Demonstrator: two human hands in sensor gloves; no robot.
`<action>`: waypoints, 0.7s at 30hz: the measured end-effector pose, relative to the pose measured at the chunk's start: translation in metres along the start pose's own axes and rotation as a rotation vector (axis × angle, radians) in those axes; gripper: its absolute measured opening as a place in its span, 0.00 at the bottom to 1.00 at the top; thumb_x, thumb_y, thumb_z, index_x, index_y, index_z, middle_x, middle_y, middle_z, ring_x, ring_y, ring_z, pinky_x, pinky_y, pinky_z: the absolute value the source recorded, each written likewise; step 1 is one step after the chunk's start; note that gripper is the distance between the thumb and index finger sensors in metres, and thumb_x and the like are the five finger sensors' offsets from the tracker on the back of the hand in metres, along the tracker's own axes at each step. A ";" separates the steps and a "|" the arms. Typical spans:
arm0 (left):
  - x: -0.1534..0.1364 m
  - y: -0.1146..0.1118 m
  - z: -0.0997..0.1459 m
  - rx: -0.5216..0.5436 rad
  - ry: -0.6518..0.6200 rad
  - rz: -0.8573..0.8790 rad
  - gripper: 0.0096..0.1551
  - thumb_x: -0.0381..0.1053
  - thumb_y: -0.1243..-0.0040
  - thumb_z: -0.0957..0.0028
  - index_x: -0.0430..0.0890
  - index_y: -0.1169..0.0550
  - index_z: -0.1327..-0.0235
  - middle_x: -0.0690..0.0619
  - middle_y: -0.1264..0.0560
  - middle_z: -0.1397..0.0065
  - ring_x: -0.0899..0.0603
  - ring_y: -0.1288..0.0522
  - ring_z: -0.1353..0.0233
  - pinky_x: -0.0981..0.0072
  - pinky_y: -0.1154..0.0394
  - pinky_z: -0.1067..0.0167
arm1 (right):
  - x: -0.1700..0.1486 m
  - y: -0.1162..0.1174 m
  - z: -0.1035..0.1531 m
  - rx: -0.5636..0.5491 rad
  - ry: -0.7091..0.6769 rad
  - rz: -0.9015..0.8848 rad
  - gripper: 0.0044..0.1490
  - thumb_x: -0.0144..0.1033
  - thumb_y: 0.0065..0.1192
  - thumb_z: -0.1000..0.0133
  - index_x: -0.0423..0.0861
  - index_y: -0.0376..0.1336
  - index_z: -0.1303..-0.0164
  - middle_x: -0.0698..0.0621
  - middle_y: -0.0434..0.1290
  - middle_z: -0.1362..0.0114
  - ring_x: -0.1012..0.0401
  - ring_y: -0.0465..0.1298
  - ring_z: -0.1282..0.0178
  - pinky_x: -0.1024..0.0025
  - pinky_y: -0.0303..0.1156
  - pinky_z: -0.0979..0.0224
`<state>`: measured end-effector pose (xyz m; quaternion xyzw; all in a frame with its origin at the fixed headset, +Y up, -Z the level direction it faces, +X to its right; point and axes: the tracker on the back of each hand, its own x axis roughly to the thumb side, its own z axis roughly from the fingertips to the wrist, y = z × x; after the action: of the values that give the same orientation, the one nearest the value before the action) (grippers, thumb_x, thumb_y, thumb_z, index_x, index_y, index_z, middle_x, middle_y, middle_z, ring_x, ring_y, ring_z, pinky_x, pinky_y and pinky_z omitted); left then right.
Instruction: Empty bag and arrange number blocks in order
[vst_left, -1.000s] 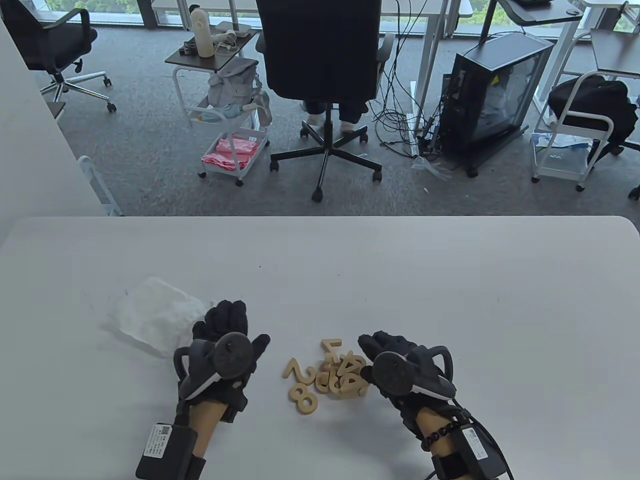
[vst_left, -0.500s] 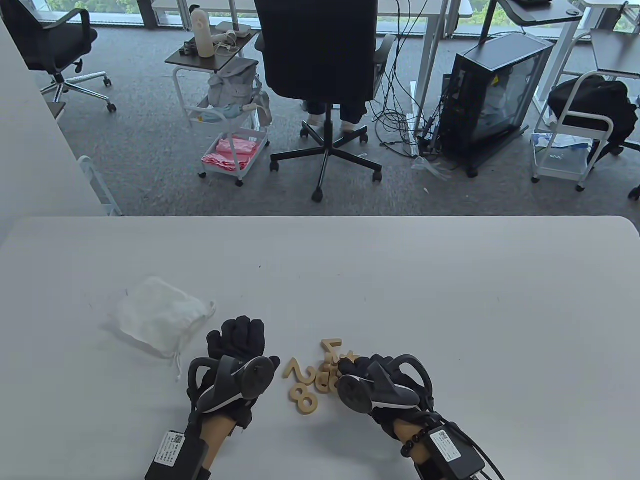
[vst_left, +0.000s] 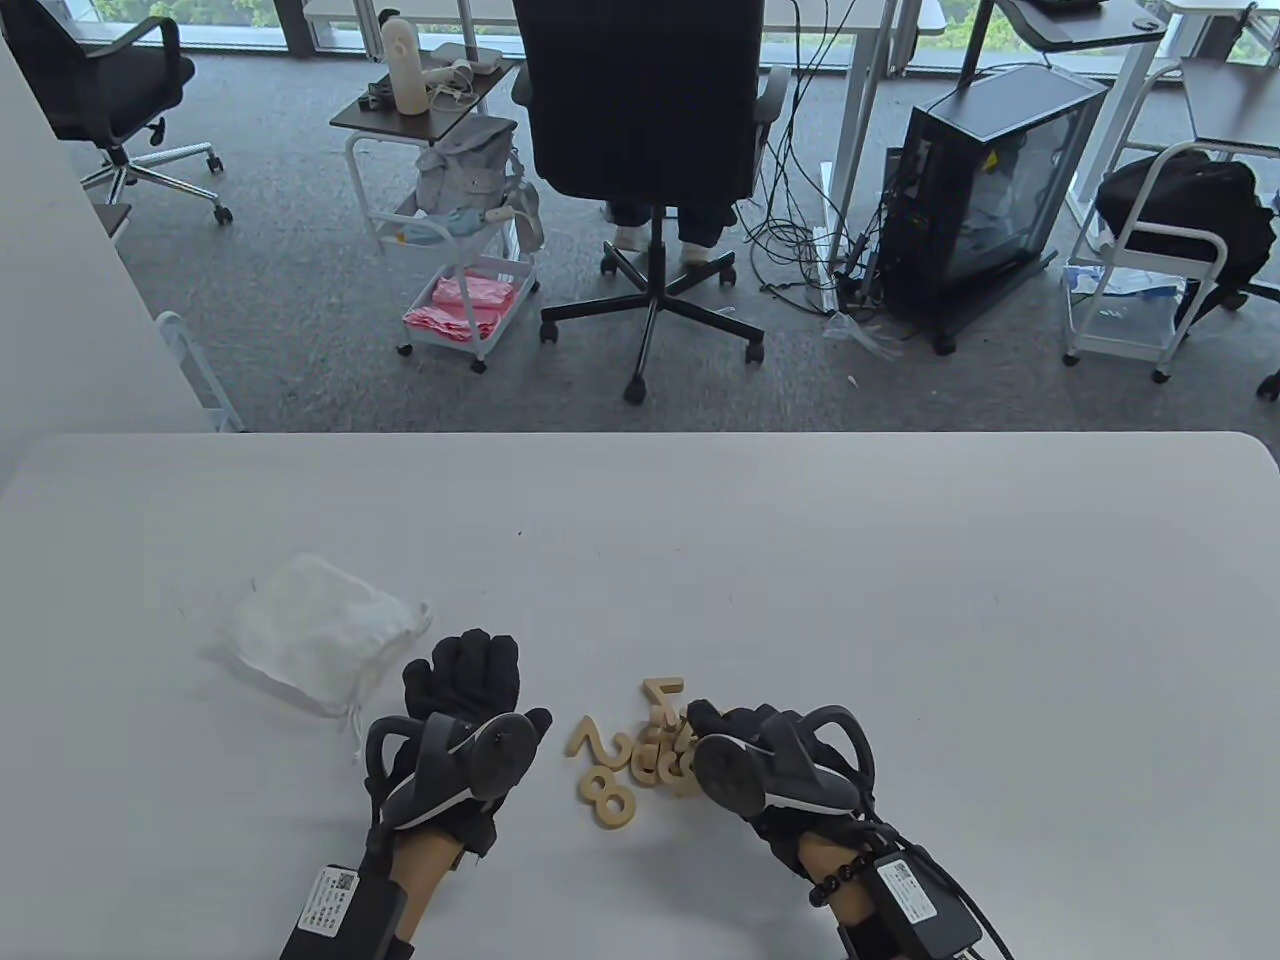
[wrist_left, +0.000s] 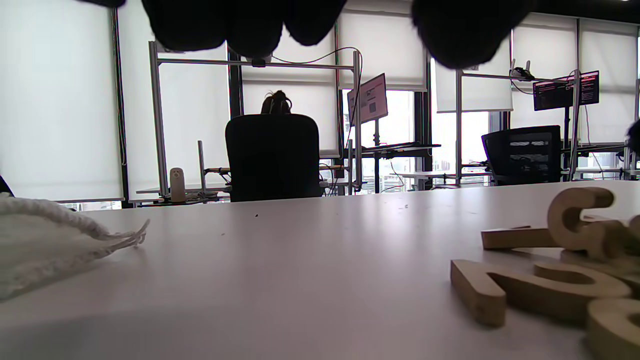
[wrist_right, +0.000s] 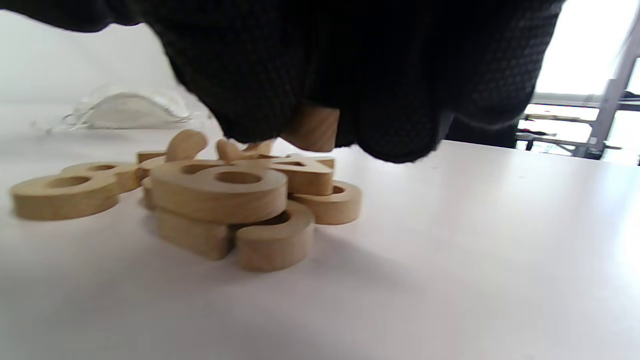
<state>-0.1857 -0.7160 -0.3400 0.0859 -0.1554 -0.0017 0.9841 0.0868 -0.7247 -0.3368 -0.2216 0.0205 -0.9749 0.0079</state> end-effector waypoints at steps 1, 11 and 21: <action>0.000 0.000 0.000 0.001 0.001 0.000 0.49 0.62 0.46 0.42 0.30 0.42 0.21 0.24 0.44 0.21 0.17 0.39 0.24 0.16 0.44 0.35 | -0.007 0.000 0.001 0.006 0.057 -0.006 0.39 0.35 0.76 0.49 0.41 0.65 0.27 0.44 0.80 0.41 0.50 0.84 0.48 0.51 0.82 0.42; -0.001 0.001 0.000 -0.003 0.009 0.002 0.49 0.61 0.46 0.42 0.30 0.41 0.21 0.24 0.44 0.21 0.17 0.39 0.24 0.16 0.44 0.35 | -0.015 0.025 -0.010 0.222 0.236 0.035 0.43 0.36 0.78 0.50 0.35 0.63 0.26 0.43 0.83 0.46 0.52 0.87 0.54 0.55 0.85 0.49; -0.005 0.002 0.000 0.000 0.015 0.013 0.48 0.61 0.46 0.42 0.30 0.41 0.21 0.24 0.43 0.21 0.17 0.39 0.24 0.16 0.44 0.35 | -0.011 0.032 -0.014 0.282 0.227 0.056 0.44 0.40 0.75 0.49 0.34 0.62 0.26 0.45 0.83 0.46 0.53 0.88 0.56 0.58 0.86 0.52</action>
<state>-0.1902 -0.7137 -0.3409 0.0851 -0.1486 0.0053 0.9852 0.0904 -0.7561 -0.3554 -0.1063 -0.1094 -0.9862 0.0638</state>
